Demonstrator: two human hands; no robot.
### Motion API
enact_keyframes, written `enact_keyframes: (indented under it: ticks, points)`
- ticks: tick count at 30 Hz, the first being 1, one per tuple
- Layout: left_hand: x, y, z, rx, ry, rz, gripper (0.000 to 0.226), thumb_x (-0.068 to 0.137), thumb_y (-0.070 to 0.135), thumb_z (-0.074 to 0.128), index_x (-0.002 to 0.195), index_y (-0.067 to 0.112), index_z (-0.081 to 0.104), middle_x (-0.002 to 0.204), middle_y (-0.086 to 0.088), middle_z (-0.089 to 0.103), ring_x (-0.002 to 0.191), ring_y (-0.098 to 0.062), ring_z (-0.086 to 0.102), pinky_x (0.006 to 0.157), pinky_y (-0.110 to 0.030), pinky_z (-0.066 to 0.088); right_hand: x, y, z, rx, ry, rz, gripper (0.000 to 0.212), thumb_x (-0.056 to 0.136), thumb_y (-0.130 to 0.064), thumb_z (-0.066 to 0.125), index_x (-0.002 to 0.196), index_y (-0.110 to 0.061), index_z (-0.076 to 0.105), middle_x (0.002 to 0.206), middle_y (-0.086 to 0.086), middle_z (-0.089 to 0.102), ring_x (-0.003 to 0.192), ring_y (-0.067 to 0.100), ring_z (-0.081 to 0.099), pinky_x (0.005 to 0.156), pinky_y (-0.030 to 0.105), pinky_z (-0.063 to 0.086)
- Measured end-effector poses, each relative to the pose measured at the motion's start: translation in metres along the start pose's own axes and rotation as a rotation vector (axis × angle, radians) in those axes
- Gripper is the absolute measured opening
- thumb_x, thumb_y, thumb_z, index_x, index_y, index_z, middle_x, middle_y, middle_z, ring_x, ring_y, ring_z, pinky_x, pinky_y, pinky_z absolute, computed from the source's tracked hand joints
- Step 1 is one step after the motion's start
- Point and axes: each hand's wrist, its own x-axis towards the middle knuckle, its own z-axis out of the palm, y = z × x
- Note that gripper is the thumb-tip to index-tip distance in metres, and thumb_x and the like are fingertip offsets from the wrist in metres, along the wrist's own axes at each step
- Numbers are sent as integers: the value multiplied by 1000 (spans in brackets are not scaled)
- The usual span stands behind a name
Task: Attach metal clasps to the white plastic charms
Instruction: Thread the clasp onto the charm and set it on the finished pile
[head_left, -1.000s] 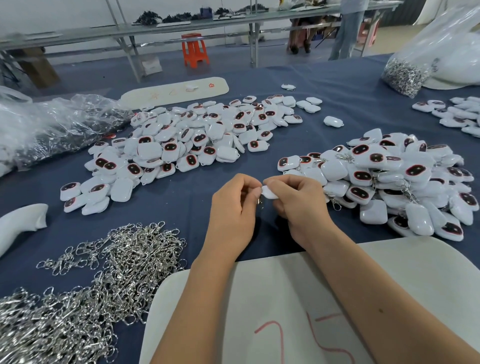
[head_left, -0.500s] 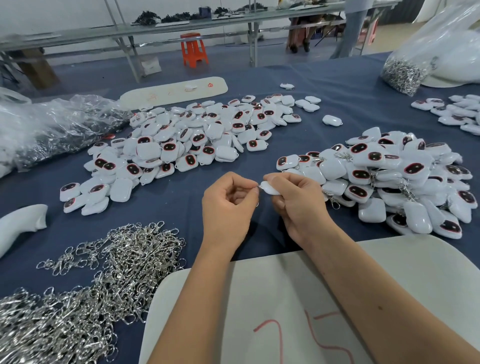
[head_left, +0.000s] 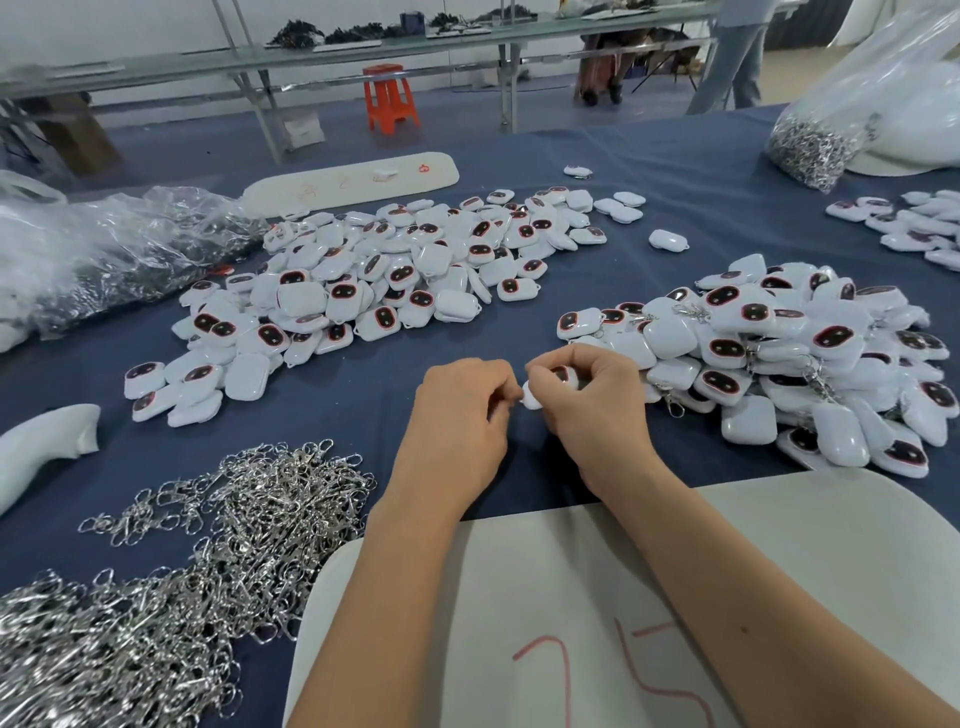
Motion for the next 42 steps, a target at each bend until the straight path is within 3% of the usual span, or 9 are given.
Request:
enact_keyframes:
  ticks: [4,8,13,17,21,25,32,36,42]
  points:
    - [-1,8,5,-436,205,-250,19,86,4,76,91,22,75,83,9,75,74,-8,69,72,-18,53,0,-6,-2,302,-22,47,14,93,-6,72,85,-17,77,62,-2,59,45,11,45,46,19,39]
    - [1,17,11,-1024,156,-573,9,94,6,70,98,12,76,84,-8,75,77,-18,66,72,-27,54,-1,-11,-2,476,-94,69,9,99,-8,68,99,-13,75,73,3,64,50,11,49,51,20,44]
    - [0,21,11,-1208,187,-638,11,93,0,69,89,8,75,80,-11,72,69,-16,64,66,-23,55,-1,-12,-2,516,-133,75,12,100,-4,65,100,-12,75,75,10,62,53,11,51,52,19,41]
    - [0,18,13,-1092,327,-586,14,86,-3,76,85,11,75,76,-6,75,68,-13,68,66,-21,54,-1,-11,-2,545,-159,95,16,98,2,65,101,-9,75,77,10,63,58,14,51,53,17,43]
    - [1,12,11,-725,406,-413,17,84,0,79,80,17,76,74,-1,76,69,-11,70,69,-22,54,0,-10,-3,585,-189,138,15,95,1,69,107,-7,74,72,5,62,57,14,51,57,20,47]
    - [0,7,4,-310,344,-221,19,85,2,75,76,19,74,70,11,70,65,-8,65,66,-20,52,-1,-8,-3,537,-192,116,14,93,-2,74,105,-10,75,81,7,66,61,14,60,61,20,52]
    - [1,10,4,106,182,-27,19,87,-2,64,81,14,71,74,1,65,71,-23,59,71,-44,51,-1,-6,-1,390,-133,53,15,91,-6,78,105,-10,74,75,4,68,59,12,60,59,20,52]
    - [-2,11,8,-436,355,-296,18,91,4,70,95,21,76,83,9,76,83,-4,71,78,-19,55,0,-9,-3,593,-182,105,25,90,-9,75,115,-5,72,75,1,65,60,10,60,63,16,53]
    - [0,23,14,-1115,260,-572,11,98,4,64,95,12,71,93,-12,75,87,-21,69,83,-33,57,0,-11,-6,702,-253,137,23,94,-4,67,117,-3,71,81,4,65,63,9,61,65,14,53]
